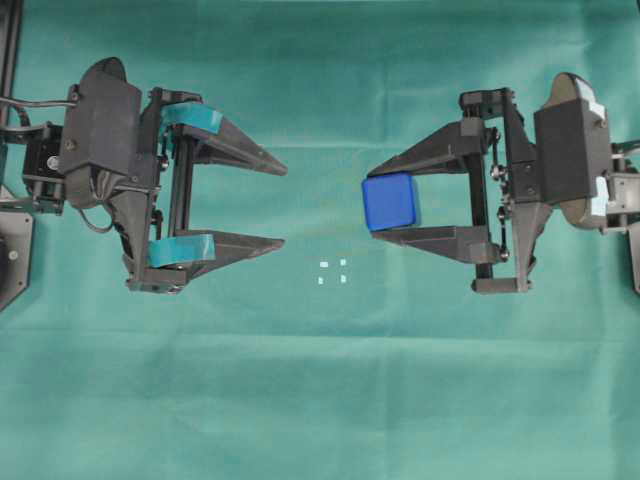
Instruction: Handover the blue block to the right arm after grasping it with the left arm, then place it in the designated position.
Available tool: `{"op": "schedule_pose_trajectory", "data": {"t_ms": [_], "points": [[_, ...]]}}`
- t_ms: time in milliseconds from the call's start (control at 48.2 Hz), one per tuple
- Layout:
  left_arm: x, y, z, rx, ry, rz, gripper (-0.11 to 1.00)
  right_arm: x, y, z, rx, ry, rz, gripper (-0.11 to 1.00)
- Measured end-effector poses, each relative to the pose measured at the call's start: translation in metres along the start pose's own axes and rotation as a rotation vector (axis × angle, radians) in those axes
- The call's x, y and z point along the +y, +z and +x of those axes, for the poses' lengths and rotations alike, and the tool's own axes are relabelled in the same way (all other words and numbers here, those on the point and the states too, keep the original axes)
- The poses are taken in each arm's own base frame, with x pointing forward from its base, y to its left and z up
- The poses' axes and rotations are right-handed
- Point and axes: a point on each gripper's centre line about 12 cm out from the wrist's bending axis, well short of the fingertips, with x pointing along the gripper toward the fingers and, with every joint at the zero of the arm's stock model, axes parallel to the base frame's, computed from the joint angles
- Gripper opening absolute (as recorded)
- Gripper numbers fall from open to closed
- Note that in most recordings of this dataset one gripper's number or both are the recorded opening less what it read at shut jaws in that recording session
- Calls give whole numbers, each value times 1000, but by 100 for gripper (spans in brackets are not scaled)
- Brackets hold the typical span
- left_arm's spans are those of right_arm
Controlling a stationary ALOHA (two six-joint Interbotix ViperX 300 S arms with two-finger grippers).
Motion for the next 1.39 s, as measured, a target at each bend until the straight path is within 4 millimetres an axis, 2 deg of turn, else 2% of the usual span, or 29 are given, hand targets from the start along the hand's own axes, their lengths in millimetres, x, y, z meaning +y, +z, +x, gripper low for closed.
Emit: {"op": "schedule_pose_trajectory", "data": {"t_ms": [228, 602, 1390], "points": [[0, 0, 0, 0, 0, -2, 100, -3, -4, 0, 37, -25, 32, 55], [0, 0, 0, -2, 0, 0, 100, -6, -23, -3, 198, -110, 78, 55], [0, 1, 0, -5, 0, 0, 100, -6, -23, -4, 217, -120, 77, 55]]}}
